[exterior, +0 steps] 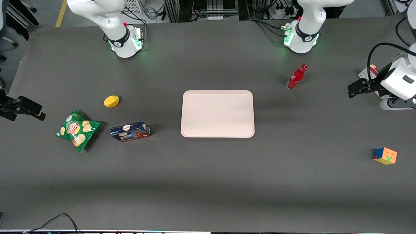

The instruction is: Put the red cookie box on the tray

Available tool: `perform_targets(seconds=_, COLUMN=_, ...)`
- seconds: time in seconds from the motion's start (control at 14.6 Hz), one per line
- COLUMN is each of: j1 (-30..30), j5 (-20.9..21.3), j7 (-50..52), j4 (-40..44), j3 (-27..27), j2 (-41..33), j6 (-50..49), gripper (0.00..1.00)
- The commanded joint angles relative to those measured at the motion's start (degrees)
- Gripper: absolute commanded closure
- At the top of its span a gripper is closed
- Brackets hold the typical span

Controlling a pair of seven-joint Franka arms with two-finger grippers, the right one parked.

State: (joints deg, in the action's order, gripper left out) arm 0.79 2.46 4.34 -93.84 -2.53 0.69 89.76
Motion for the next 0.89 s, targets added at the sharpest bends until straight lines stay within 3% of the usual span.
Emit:
perform_targets(seconds=0.0, j1=0.09, j5=0.80, j7=0.67, j4=1.64, j3=-0.19, j2=0.63, j6=-1.51, gripper=0.00)
perform_targets(seconds=0.82, j1=-0.78, j5=0.88, j7=0.85, j4=1.55, j3=0.60, j2=2.56, j6=-3.62, gripper=0.00)
